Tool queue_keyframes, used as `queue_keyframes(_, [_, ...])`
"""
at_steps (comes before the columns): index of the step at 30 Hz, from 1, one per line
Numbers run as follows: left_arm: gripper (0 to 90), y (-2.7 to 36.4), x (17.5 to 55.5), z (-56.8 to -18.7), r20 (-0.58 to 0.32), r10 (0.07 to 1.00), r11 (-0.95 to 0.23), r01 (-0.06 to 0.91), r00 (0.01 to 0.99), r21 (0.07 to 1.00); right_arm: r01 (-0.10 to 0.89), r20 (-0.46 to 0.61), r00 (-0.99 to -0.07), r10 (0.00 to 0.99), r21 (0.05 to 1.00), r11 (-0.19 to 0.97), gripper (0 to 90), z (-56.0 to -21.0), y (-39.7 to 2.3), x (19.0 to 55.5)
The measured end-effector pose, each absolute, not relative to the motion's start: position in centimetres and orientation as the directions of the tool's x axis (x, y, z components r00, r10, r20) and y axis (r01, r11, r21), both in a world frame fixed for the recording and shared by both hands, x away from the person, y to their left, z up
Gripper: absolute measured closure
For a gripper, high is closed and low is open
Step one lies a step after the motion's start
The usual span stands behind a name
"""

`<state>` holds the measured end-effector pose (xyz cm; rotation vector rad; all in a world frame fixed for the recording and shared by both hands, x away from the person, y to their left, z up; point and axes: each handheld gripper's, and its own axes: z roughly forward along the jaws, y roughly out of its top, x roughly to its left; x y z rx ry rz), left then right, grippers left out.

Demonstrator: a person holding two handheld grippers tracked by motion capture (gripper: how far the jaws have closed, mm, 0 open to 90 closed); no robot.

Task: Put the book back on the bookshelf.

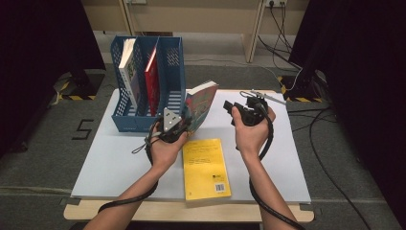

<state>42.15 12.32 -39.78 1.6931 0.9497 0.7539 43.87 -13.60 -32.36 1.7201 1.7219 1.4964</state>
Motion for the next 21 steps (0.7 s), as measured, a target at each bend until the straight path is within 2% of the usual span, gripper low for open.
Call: queue_keyframes(21, [73.6,16.3,39.1,-41.7,-0.019,0.903,-0.097,0.246,0.429,0.965,0.625,0.426,-0.184,0.886,0.746,-0.229,58.6,-36.3,-15.8,43.6])
